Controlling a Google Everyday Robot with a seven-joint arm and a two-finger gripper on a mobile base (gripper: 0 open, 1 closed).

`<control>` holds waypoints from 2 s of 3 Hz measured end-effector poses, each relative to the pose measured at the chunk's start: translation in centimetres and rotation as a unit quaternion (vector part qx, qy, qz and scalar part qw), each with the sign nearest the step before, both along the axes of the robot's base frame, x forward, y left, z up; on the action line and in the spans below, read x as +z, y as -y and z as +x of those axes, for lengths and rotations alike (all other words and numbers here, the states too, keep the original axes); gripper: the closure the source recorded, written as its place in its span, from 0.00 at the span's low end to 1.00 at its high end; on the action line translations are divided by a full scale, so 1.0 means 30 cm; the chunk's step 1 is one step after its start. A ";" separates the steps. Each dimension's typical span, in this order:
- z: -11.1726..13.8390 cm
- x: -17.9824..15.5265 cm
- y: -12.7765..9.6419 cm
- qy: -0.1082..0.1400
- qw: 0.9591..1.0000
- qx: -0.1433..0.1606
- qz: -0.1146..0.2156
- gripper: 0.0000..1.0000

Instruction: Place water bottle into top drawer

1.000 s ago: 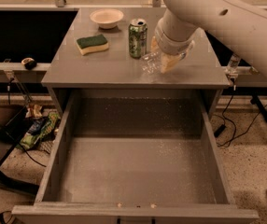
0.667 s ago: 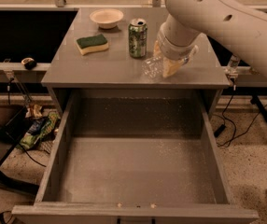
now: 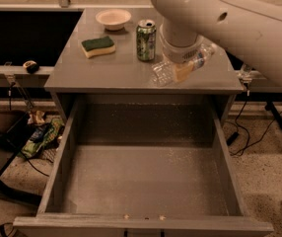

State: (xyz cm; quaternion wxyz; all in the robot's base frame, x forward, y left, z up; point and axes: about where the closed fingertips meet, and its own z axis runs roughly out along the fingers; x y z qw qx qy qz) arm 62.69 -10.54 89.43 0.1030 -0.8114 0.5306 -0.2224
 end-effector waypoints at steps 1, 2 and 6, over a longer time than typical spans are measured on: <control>-0.024 0.021 0.031 -0.001 1.000 -0.020 -0.012 1.00; -0.024 0.020 0.031 -0.001 1.000 -0.020 -0.012 1.00; -0.550 -0.299 -0.188 -0.079 0.993 -0.020 0.084 1.00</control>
Offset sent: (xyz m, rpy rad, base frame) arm -0.0090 -0.0110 0.0083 -0.0300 0.0013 -0.0499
